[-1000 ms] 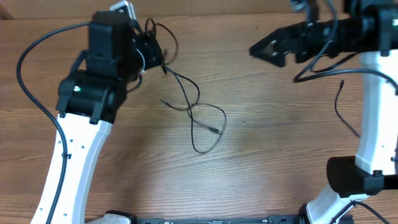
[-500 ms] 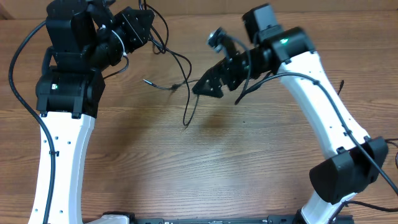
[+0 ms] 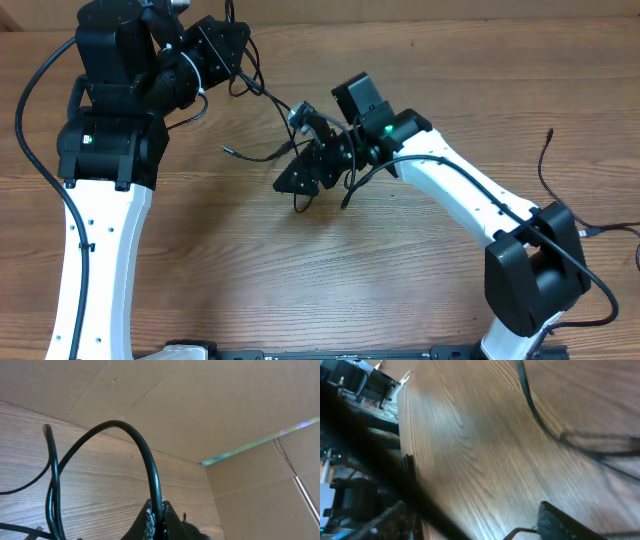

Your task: Untangle cables

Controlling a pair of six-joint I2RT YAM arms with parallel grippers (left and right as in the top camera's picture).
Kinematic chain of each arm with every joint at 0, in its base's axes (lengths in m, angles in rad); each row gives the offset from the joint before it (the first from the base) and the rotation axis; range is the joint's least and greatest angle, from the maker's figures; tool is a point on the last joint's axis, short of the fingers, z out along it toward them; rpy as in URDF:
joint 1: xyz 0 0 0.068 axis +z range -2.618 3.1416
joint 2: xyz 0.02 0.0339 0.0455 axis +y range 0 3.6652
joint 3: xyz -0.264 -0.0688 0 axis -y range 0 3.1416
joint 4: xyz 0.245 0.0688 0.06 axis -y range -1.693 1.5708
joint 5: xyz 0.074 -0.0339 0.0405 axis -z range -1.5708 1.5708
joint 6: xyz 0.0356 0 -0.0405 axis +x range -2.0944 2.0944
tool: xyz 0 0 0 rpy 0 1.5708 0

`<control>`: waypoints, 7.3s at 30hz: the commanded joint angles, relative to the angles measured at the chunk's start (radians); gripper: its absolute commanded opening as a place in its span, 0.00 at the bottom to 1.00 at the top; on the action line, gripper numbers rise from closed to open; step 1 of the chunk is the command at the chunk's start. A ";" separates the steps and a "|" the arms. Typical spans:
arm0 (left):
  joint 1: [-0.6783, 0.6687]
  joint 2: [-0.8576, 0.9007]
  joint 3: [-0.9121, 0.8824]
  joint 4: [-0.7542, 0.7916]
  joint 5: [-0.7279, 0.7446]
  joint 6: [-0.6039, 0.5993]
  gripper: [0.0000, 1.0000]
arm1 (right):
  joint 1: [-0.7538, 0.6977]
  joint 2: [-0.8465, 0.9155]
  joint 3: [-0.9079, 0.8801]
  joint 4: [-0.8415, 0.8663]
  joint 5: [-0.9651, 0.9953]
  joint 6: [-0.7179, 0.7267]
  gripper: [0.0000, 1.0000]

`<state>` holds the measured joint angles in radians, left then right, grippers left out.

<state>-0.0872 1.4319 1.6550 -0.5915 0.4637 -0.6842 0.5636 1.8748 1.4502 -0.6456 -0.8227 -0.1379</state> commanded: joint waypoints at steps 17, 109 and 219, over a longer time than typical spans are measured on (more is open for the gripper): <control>0.003 0.000 0.017 -0.221 -0.294 0.015 0.04 | 0.098 -0.011 -0.201 0.323 0.031 0.063 0.49; 0.220 0.002 0.016 -0.520 -0.130 0.771 0.04 | -1.190 -0.132 -0.043 0.220 -0.648 0.403 0.04; 0.138 0.003 0.016 -0.521 -0.100 0.767 0.04 | -0.594 -0.189 -0.689 0.357 0.297 0.758 0.04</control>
<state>0.0563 1.4319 1.6566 -1.1103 0.3450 0.0631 -0.0383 1.7012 0.6907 -0.2317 -0.5499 0.6353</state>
